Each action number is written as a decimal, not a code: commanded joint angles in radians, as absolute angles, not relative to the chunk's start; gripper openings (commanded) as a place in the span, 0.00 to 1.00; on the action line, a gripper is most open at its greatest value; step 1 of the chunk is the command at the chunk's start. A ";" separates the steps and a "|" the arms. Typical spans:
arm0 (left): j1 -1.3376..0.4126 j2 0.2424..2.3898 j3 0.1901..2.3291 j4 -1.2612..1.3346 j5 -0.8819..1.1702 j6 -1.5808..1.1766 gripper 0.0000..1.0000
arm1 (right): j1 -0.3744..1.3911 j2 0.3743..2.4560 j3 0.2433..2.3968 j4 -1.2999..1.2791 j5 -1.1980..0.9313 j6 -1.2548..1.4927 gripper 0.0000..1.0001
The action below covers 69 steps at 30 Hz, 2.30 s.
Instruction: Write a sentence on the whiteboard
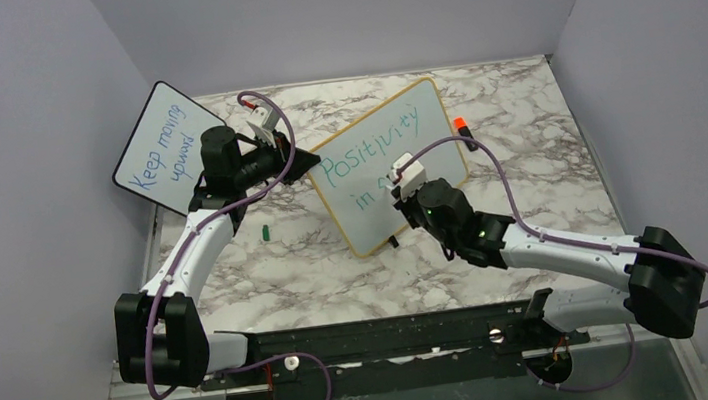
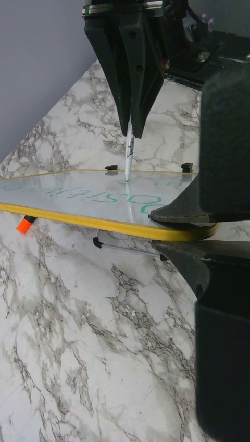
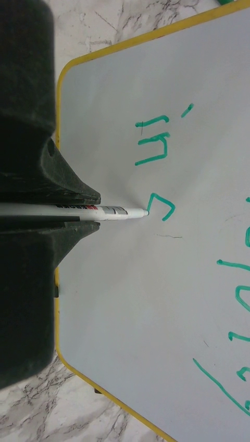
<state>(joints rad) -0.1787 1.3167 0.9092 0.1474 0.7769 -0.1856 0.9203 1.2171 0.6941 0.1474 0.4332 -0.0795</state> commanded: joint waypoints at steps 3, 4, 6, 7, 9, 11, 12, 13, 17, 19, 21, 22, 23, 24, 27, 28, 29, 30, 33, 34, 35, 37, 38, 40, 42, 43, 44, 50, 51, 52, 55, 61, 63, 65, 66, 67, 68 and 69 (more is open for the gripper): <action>-0.192 1.361 0.891 0.028 0.706 -0.102 0.00 | 0.902 1.217 0.684 0.153 0.455 -0.087 0.00; -0.192 1.361 0.890 0.028 0.706 -0.101 0.00 | 0.902 1.220 0.687 0.158 0.456 -0.089 0.00; -0.192 1.362 0.890 0.028 0.706 -0.102 0.00 | 0.900 1.225 0.693 0.175 0.453 -0.092 0.00; -0.192 1.362 0.890 0.028 0.706 -0.101 0.00 | 0.900 1.226 0.695 0.184 0.451 -0.093 0.00; -0.192 1.361 0.891 0.028 0.707 -0.102 0.00 | 0.900 1.231 0.703 0.195 0.449 -0.096 0.00; -0.192 1.360 0.890 0.028 0.707 -0.102 0.00 | 0.899 1.235 0.710 0.202 0.450 -0.100 0.00; -0.192 1.359 0.888 0.028 0.706 -0.101 0.00 | 0.898 1.235 0.713 0.208 0.452 -0.102 0.00; -0.192 1.360 0.889 0.028 0.707 -0.101 0.00 | 0.897 1.235 0.713 0.213 0.455 -0.105 0.00; -0.192 1.360 0.889 0.028 0.707 -0.101 0.00 | 0.892 1.236 0.725 0.221 0.449 -0.110 0.00; -0.192 1.358 0.890 0.027 0.707 -0.101 0.00 | 0.893 1.235 0.727 0.221 0.445 -0.110 0.00; -0.192 1.358 0.890 0.027 0.706 -0.101 0.00 | 0.892 1.235 0.728 0.223 0.442 -0.110 0.00; -0.192 1.359 0.889 0.026 0.706 -0.101 0.00 | 0.891 1.234 0.729 0.223 0.437 -0.110 0.00; -0.192 1.358 0.889 0.026 0.706 -0.101 0.00 | 0.892 1.234 0.730 0.222 0.432 -0.109 0.00; -0.192 1.358 0.890 0.026 0.705 -0.102 0.00 | 0.892 1.232 0.731 0.221 0.424 -0.108 0.00; -0.192 1.360 0.890 0.026 0.707 -0.101 0.00 | 0.892 1.233 0.737 0.218 0.412 -0.105 0.00; -0.192 1.360 0.891 0.026 0.707 -0.102 0.00 | 0.892 1.233 0.738 0.219 0.414 -0.104 0.00; -0.192 1.359 0.890 0.026 0.707 -0.101 0.00 | 0.891 1.232 0.736 0.221 0.416 -0.103 0.00; -0.191 1.360 0.890 0.026 0.707 -0.102 0.00 | 0.891 1.231 0.736 0.224 0.419 -0.103 0.00; -0.192 1.360 0.890 0.027 0.707 -0.103 0.00 | 0.891 1.231 0.738 0.228 0.422 -0.103 0.00; -0.192 1.360 0.890 0.026 0.707 -0.103 0.00 | 0.891 1.233 0.740 0.225 0.422 -0.104 0.00; -0.192 1.358 0.891 0.027 0.707 -0.103 0.00 | 0.891 1.235 0.742 0.222 0.422 -0.104 0.00; -0.192 1.358 0.890 0.027 0.707 -0.103 0.00 | 0.891 1.235 0.741 0.216 0.420 -0.104 0.00; -0.192 1.358 0.889 0.027 0.707 -0.103 0.00 | 0.891 1.235 0.741 0.211 0.422 -0.104 0.00; -0.192 1.358 0.890 0.027 0.706 -0.104 0.00 | 0.891 1.234 0.736 0.197 0.423 -0.102 0.00; -0.192 1.358 0.889 0.028 0.706 -0.103 0.00 | 0.891 1.228 0.729 0.181 0.421 -0.096 0.00; -0.192 1.358 0.891 0.028 0.706 -0.103 0.00 | 0.891 1.225 0.724 0.174 0.421 -0.093 0.00; -0.192 1.358 0.891 0.028 0.706 -0.103 0.00 | 0.891 1.222 0.719 0.165 0.421 -0.090 0.00; -0.192 1.359 0.890 0.028 0.706 -0.103 0.00 | 0.891 1.207 0.689 0.124 0.418 -0.072 0.00; -0.192 1.360 0.890 0.028 0.705 -0.104 0.00 | 0.891 1.205 0.685 0.120 0.418 -0.071 0.00; -0.192 1.361 0.890 0.028 0.705 -0.103 0.00 | 0.891 1.204 0.682 0.116 0.419 -0.069 0.00; -0.192 1.362 0.891 0.026 0.704 -0.103 0.00 | 0.891 1.203 0.677 0.112 0.428 -0.070 0.00; -0.192 1.363 0.890 0.026 0.704 -0.104 0.00 | 0.891 1.203 0.670 0.120 0.465 -0.076 0.00; -0.192 1.362 0.891 0.026 0.704 -0.104 0.00 | 0.891 1.204 0.672 0.132 0.481 -0.077 0.00; -0.192 1.361 0.890 0.026 0.704 -0.102 0.00 | 0.891 1.207 0.676 0.136 0.497 -0.078 0.00; -0.192 1.362 0.891 0.025 0.704 -0.103 0.00 | 0.891 1.209 0.678 0.140 0.502 -0.078 0.00; -0.192 1.361 0.891 0.025 0.704 -0.102 0.00 | 0.891 1.209 0.680 0.142 0.506 -0.078 0.00; -0.192 1.360 0.890 0.025 0.704 -0.101 0.00 | 0.890 1.207 0.682 0.146 0.506 -0.078 0.00; -0.192 1.360 0.890 0.025 0.704 -0.101 0.00 | 0.890 1.202 0.683 0.152 0.503 -0.077 0.00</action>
<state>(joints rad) -0.1787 1.3167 0.9096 0.1474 0.7769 -0.1852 0.8963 1.2095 0.6884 0.1406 0.4614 -0.0826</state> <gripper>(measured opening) 0.123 0.167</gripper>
